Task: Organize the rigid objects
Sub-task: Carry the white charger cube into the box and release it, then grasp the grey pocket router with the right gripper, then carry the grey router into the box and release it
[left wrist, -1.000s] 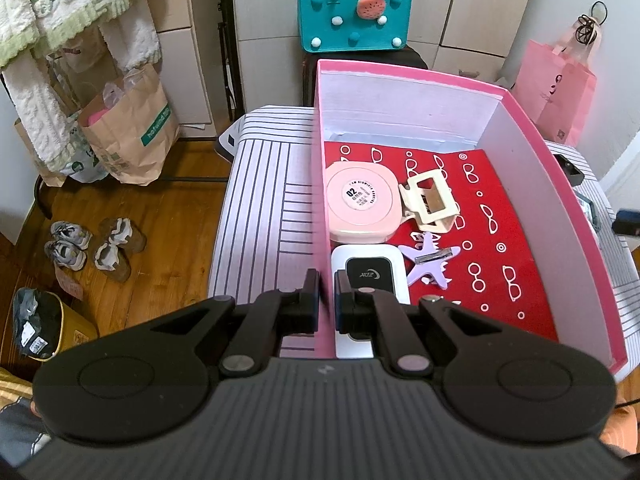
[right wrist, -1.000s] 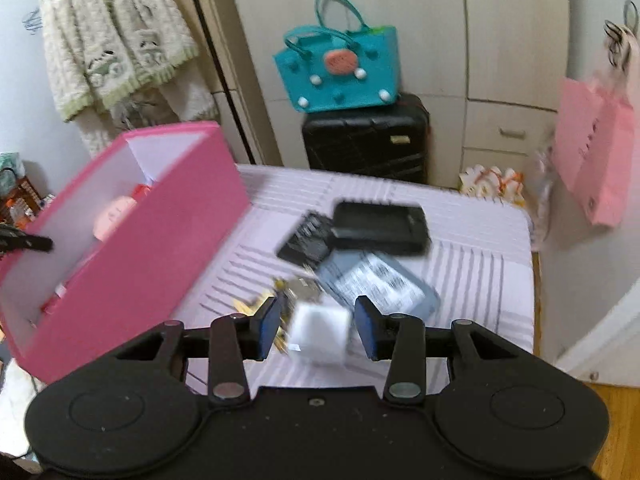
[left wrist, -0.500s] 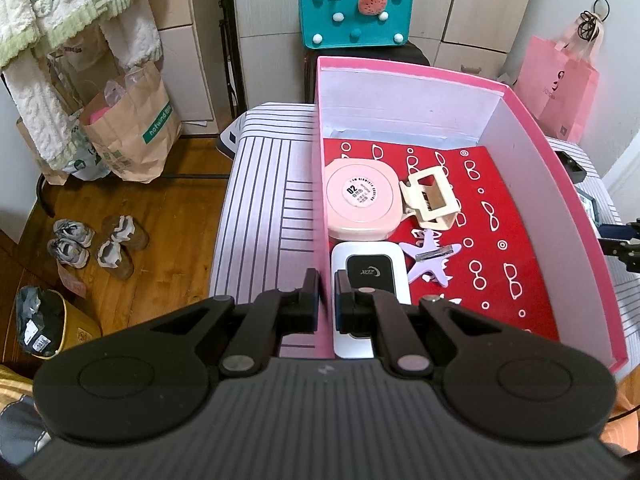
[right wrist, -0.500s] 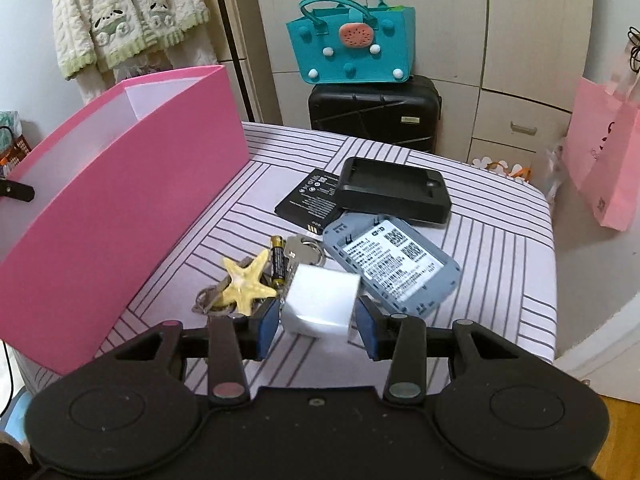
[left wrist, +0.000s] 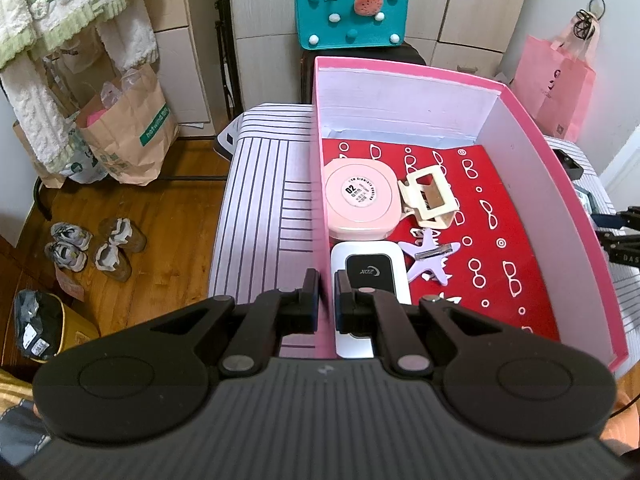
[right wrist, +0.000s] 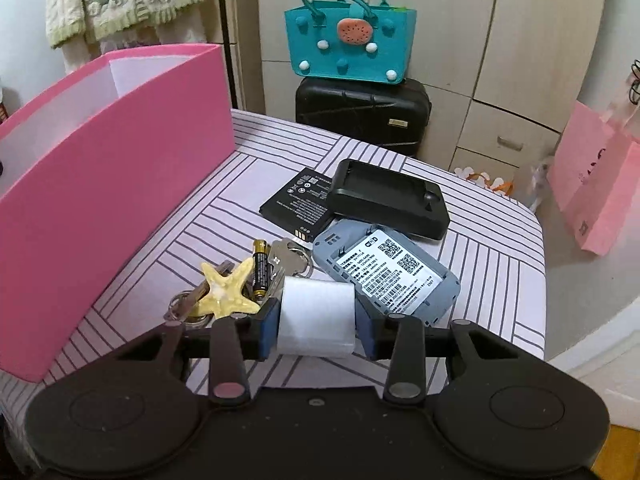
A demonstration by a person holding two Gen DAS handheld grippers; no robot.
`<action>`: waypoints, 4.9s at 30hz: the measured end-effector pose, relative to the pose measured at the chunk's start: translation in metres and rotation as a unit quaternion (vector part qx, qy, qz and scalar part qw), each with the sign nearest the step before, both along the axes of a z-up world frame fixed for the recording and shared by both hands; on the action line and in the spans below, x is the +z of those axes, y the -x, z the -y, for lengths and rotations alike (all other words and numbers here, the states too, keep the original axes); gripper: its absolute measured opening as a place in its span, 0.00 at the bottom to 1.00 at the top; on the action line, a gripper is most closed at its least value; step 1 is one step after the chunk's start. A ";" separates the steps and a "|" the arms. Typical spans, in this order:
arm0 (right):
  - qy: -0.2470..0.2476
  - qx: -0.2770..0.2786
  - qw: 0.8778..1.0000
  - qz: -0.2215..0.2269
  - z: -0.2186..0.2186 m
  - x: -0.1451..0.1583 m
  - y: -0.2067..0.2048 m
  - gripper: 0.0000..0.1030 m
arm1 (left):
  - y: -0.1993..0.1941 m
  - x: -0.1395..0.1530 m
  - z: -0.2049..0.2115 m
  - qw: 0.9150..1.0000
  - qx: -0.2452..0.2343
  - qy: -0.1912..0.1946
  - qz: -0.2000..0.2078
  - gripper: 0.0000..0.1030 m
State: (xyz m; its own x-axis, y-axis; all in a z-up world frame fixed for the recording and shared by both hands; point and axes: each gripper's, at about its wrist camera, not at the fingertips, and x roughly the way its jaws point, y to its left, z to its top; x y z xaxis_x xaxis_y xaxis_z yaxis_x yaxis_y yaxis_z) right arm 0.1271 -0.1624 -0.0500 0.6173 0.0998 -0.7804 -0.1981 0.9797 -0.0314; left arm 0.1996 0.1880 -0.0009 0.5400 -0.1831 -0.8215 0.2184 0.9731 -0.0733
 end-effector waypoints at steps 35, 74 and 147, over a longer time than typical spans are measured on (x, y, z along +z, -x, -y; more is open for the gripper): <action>-0.088 0.290 0.951 -0.061 -0.185 0.070 -0.030 0.44 | -0.002 0.001 0.003 0.999 -0.041 -0.023 -0.006 0.07; -0.109 0.081 0.989 0.051 -0.033 0.091 0.010 0.53 | 0.001 0.005 0.034 0.989 -0.070 -0.128 -0.026 0.07; -0.052 0.112 0.991 0.045 -0.002 0.067 0.033 0.62 | 0.003 0.009 0.025 0.995 -0.043 -0.094 -0.005 0.05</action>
